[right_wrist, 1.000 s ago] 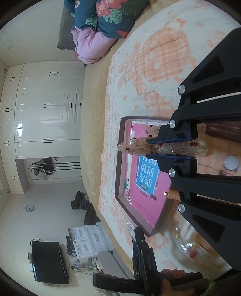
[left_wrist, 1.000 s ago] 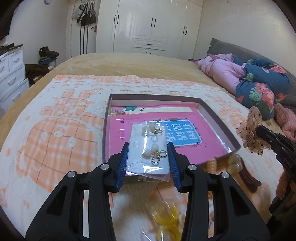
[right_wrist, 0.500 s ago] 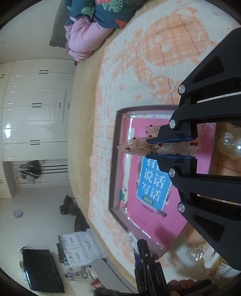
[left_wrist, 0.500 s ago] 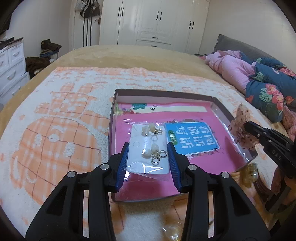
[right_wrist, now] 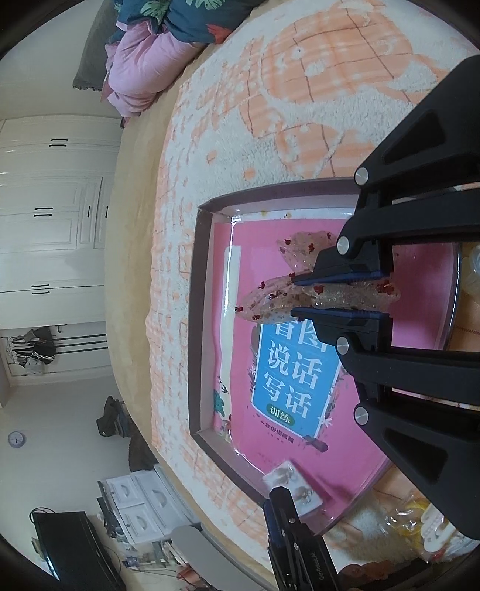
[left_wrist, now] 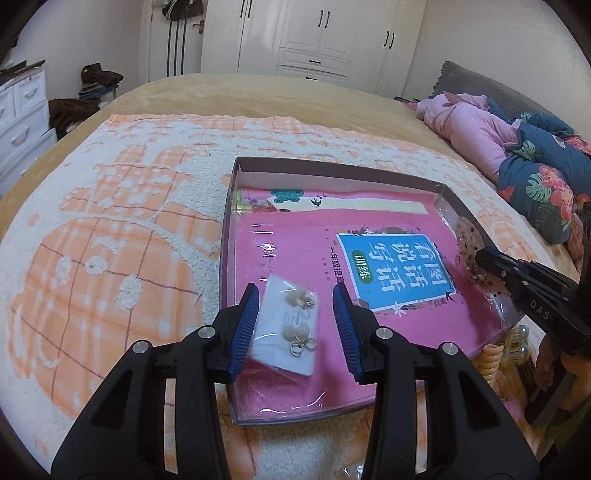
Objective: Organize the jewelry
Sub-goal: 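Carry the earring packet and sheer bow into the pink-lined box with both tools, then open both tools to release the packet and bow, then withdraw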
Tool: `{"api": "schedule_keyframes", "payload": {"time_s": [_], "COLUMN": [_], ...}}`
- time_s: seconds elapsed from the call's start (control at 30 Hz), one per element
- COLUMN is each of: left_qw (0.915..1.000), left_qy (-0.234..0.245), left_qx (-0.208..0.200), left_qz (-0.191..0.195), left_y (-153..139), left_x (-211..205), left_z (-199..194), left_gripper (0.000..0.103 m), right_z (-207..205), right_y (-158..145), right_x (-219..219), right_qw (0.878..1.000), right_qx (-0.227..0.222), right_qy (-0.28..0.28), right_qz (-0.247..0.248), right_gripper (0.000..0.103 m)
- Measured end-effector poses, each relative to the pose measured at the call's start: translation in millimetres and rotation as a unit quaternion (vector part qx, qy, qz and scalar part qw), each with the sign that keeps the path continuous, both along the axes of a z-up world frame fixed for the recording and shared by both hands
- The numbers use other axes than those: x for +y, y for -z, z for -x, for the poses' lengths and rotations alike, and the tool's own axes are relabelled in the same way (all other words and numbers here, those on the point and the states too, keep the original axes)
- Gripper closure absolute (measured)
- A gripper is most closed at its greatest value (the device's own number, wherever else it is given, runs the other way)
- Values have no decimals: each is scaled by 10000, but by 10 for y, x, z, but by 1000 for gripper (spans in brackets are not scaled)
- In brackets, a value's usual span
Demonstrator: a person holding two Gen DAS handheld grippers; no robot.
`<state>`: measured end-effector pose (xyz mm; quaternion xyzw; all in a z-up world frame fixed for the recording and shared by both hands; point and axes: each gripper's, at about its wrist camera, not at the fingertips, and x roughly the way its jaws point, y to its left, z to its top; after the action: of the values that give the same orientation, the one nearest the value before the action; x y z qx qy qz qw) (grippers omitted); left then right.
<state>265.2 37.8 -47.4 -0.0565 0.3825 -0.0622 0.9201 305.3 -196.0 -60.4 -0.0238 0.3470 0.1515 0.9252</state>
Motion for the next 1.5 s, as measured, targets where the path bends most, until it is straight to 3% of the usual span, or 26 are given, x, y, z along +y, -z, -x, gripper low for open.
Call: {"api": "schedule_keyframes", "payload": {"time_s": [0.13,0.3,0.4,0.5,0.8,0.93,1.1,1.5], "left_qw": [10000,10000,10000,9998,9976,9968,9958,9933], "left_qy": [34,69,58,18,-203,-231,-229,-303], "left_qx": [22,-12,-70,-164,-655,-765,-875,-1081], "left_qz": [18,0,21,62,37,83,143,278], "left_y": [3,-30,-85,-175,-497,-575,-654,-764], "left_x": [-6,-23,-4,29,71,57,33,51], "left_z": [-15,29,81,153,459,605,790,1187], "left_gripper": [68,59,57,50,22,12,11,11], "right_z": [0,64,163,316,728,905,1103,1495], "right_y": [-4,-67,-148,-274,-555,-626,-675,-803], "right_x": [-12,-35,-58,-109,-324,-388,-450,-607], "right_qw": [9999,9995,9991,9982,9941,9924,9907,9871], "right_qx": [57,29,-97,-336,-929,-1102,-1233,-1424], "right_qy": [-16,-96,-129,-107,93,124,134,249], "right_qz": [-126,-305,-399,-477,-546,-536,-557,-688], "right_gripper": [87,63,57,43,19,16,11,10]}}
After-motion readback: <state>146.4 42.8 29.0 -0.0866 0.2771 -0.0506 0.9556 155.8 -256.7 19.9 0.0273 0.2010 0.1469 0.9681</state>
